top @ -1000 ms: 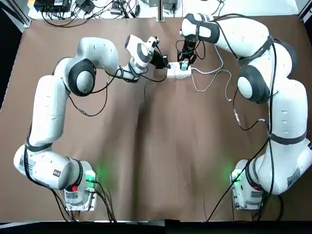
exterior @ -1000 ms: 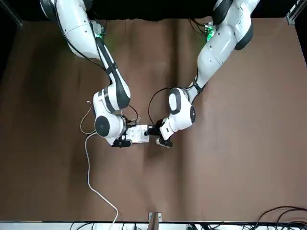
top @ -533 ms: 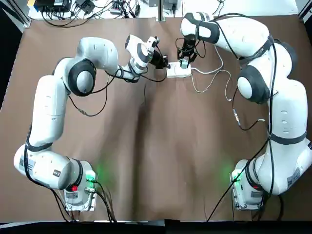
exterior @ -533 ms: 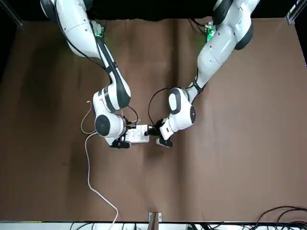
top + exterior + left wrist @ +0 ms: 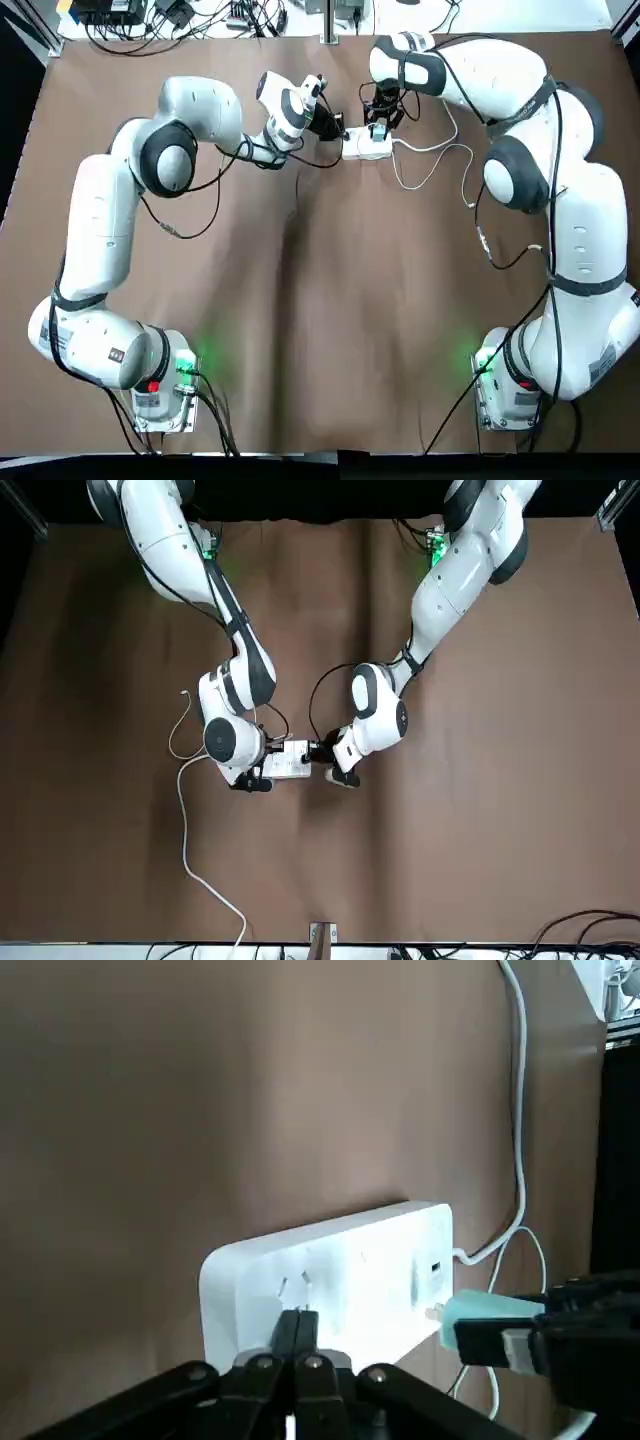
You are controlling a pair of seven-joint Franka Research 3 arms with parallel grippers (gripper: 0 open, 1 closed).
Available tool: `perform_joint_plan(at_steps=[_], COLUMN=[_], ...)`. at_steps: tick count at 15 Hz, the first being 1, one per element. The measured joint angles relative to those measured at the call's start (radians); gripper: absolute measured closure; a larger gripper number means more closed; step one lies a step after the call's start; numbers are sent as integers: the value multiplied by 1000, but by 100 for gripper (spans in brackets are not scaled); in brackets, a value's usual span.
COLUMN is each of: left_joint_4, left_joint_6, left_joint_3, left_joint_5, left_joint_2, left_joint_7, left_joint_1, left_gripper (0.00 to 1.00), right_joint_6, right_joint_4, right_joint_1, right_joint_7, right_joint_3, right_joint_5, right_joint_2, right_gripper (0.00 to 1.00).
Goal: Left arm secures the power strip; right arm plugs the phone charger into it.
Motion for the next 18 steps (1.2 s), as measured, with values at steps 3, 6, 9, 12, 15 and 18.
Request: perform_joint_plan(at_steps=[3, 6, 9, 12, 15, 18], left_joint_4=[0, 0, 0, 0, 0, 0], left_joint_6=[0, 0, 0, 0, 0, 0], left_joint_3=[0, 0, 0, 0, 0, 0], left_joint_5=[0, 0, 0, 0, 0, 0], left_joint_2=[0, 0, 0, 0, 0, 0], left_joint_7=[0, 0, 0, 0, 0, 0], left_joint_1=[0, 0, 0, 0, 0, 0], left_gripper=[99, 99, 99, 99, 99, 99], right_joint_6=[8, 16, 27, 42, 43, 44], right_joint_4=[0, 0, 0, 0, 0, 0], right_joint_1=[1, 4, 9, 12, 14, 17], right_joint_7=[0, 0, 0, 4, 6, 11], right_joint_3=[0, 1, 1, 1, 1, 2], right_joint_5=[-3, -4, -4, -4, -4, -4], right_joint_2=[3, 3, 5, 9, 12, 13], right_gripper=[52, 52, 52, 52, 52, 52])
